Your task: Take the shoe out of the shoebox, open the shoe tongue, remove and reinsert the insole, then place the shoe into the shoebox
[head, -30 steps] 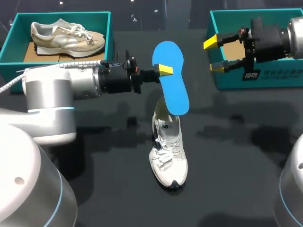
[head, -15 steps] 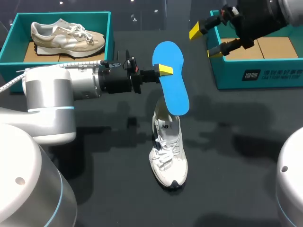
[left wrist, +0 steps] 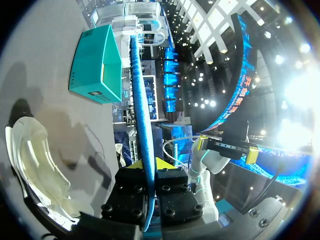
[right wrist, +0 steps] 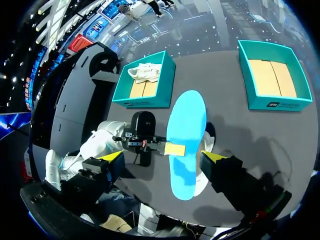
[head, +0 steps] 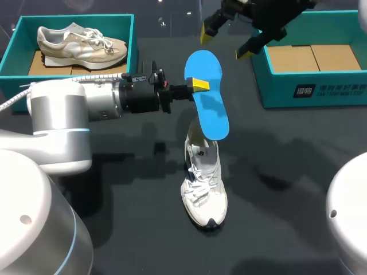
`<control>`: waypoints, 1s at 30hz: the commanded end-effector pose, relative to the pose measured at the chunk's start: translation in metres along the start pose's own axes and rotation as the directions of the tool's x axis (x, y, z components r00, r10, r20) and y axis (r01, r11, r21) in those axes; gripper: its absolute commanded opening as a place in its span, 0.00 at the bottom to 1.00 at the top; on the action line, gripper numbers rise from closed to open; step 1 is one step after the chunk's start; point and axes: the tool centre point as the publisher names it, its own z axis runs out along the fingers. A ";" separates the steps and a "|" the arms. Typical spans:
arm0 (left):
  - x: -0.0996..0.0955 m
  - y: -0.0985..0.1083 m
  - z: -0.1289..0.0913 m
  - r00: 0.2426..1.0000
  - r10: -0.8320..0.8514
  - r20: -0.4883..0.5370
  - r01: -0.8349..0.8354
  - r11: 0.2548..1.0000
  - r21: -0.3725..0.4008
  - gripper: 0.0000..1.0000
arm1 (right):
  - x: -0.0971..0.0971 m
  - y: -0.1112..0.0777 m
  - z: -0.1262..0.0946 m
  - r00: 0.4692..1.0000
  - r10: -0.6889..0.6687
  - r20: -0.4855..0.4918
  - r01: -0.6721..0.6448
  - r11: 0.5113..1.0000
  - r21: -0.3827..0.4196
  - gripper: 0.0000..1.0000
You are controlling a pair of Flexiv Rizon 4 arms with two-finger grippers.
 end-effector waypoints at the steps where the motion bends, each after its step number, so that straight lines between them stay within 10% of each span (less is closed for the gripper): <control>1: 0.000 0.000 0.000 1.000 0.001 -0.001 -0.001 1.000 0.001 0.00 | 0.018 0.000 0.009 0.927 -0.010 0.374 0.009 1.000 0.002 1.00; 30: 0.000 0.000 0.000 1.000 0.001 -0.001 -0.001 1.000 0.001 0.00 | 0.049 -0.009 0.029 0.836 0.009 0.549 -0.030 0.999 0.029 1.00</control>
